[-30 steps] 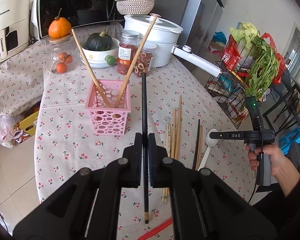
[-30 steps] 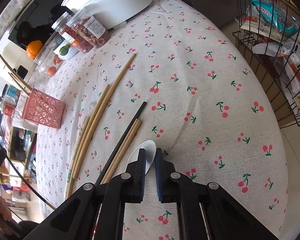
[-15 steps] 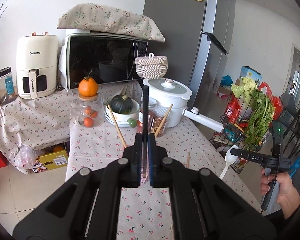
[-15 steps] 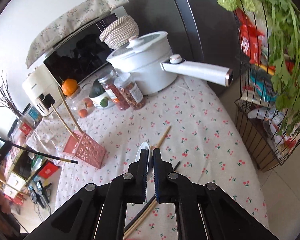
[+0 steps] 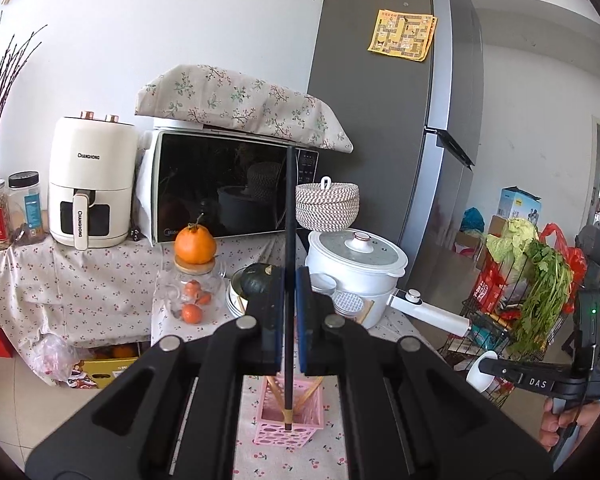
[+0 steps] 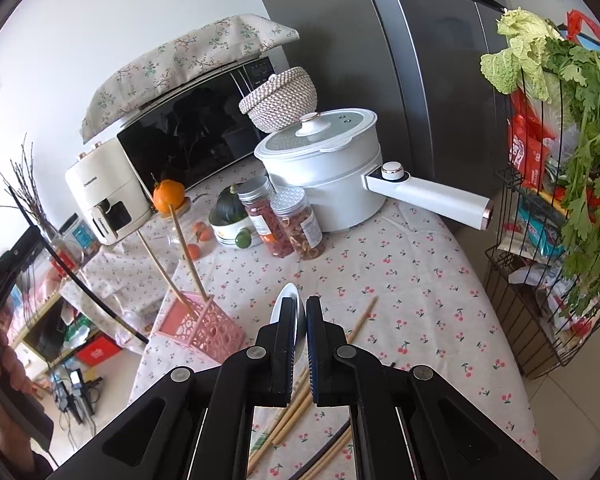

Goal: Organize utensils
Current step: 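Carry the black chopstick into the basket with the left gripper while the right gripper grasps the white spoon, then carry the white spoon over the basket and release it with the right gripper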

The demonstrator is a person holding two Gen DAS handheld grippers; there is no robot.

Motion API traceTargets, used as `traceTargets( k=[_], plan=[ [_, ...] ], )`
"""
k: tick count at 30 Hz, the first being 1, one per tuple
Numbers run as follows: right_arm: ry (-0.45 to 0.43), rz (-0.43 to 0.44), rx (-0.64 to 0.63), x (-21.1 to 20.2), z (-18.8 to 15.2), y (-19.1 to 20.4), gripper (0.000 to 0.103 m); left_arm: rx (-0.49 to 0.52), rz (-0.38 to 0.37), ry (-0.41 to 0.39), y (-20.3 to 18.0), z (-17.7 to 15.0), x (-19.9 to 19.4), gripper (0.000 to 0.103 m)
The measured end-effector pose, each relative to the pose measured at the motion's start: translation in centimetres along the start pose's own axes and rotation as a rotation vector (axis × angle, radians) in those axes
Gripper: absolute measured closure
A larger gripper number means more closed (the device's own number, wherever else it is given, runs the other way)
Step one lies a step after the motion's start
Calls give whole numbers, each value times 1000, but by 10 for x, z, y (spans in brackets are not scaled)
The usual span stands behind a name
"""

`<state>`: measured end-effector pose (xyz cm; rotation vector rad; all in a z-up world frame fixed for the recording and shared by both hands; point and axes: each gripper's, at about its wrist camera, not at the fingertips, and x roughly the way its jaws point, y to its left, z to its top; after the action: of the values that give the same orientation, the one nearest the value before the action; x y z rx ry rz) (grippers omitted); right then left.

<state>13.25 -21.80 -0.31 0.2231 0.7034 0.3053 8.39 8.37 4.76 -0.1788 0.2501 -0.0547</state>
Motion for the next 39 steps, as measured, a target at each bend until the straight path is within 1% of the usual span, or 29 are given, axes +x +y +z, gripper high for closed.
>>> traceTargets(
  k=[4,6,10,12,13,14,15,16,17,18,19,21,23,24,25,29,35,37,39],
  plan=[
    [1,10,1,5,0,5,97,1,15,-15,-1,-5,16,97],
    [1,11,-5,6,-1,8,97,9,19,-2,-3,-8,24,97],
    [-2,5,-20,8,-2,12,97,38,34,62,-6,-19,42,97],
    [-4,4,-24,8,-2,14,97,53,45,106,-6,-24,51,97],
    [-5,4,-26,8,-2,15,97,50,44,129,-5,-27,55,95],
    [-6,3,-28,8,-2,15,97,43,44,156,-4,-29,59,91],
    [-6,2,-31,8,-2,16,97,36,52,178,-2,-31,61,73],
    [-6,1,-33,8,-3,17,97,28,59,195,-1,-31,62,41],
    [-6,1,-35,8,-3,18,97,13,56,212,0,-33,62,26],
    [-7,3,-36,7,-3,19,97,-8,54,204,3,-33,59,17],
    [-7,4,-38,7,-4,19,97,-14,56,203,4,-33,56,16],
    [-11,2,-43,5,-4,21,97,-9,52,245,3,-33,55,15],
    [-18,-2,-47,4,-3,24,97,-24,50,276,4,-35,54,11],
    [-22,-3,-48,4,-3,24,97,-34,52,294,6,-36,54,5],
    [-26,-3,-47,3,-3,25,97,-43,52,310,7,-39,53,3],
    [-55,-10,-48,0,-2,31,97,-57,58,404,13,-51,50,3],
    [-155,-25,-63,-10,4,52,97,-94,110,557,34,-74,40,3],
    [-186,-23,-64,-10,6,61,97,-115,110,585,41,-79,36,3],
    [-223,-34,-79,-7,9,74,97,-114,115,602,45,-84,32,3]
  ],
)
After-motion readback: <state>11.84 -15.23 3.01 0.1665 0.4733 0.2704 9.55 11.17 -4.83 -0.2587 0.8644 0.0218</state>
